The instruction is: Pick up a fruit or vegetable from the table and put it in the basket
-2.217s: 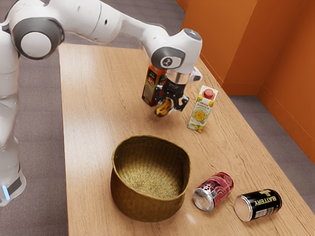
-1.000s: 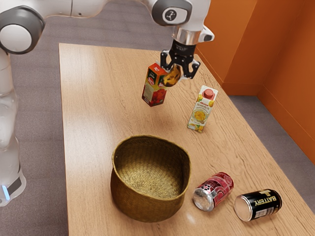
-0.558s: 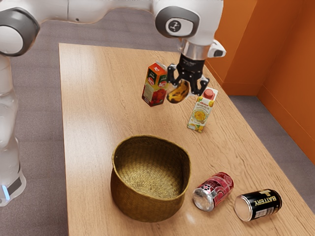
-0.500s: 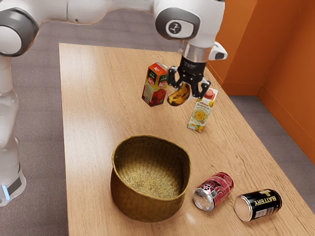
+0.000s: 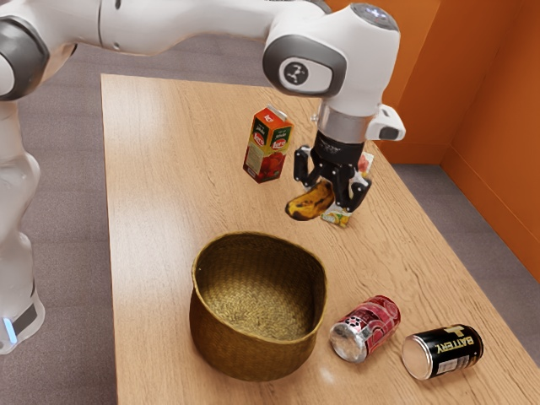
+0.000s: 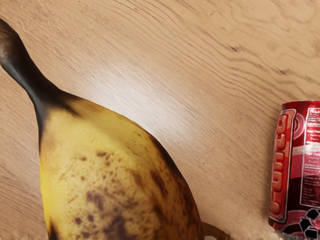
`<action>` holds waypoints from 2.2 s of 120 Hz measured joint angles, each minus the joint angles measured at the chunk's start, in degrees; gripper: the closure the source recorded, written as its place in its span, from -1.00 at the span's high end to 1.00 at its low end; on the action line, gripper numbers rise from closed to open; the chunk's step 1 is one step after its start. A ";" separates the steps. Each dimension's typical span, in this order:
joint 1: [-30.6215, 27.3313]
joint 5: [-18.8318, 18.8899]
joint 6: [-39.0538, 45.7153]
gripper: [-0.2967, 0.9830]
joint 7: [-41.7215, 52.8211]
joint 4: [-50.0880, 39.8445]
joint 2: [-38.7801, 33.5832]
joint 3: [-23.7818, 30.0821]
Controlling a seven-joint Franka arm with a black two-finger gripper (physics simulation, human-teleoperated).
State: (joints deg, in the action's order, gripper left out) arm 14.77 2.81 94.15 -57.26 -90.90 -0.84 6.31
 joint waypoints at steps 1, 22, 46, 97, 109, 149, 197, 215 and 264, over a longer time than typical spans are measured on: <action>0.09 0.00 0.00 -0.33 -0.02 0.00 0.00 0.00; 0.82 -0.01 0.02 -0.33 -0.41 0.00 -0.02 0.00; -1.77 -0.22 0.04 -0.33 -0.76 -0.08 -0.03 0.53; -11.66 -0.45 0.05 -0.33 -1.48 -0.21 -0.05 2.01; -13.03 -0.61 -0.12 -0.33 -1.57 -0.18 -0.09 1.89; -14.87 -2.01 0.13 -0.33 -1.62 -0.14 1.19 2.10; -16.28 -2.28 0.01 -0.33 -1.54 -0.01 0.43 3.28; -17.12 -2.30 -0.02 -0.33 -1.62 0.00 0.43 4.60; -16.12 -2.57 -0.18 -0.33 -1.88 -0.08 -0.22 7.12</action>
State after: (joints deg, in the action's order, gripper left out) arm -1.35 0.24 93.96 -59.13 -90.97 -1.06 13.44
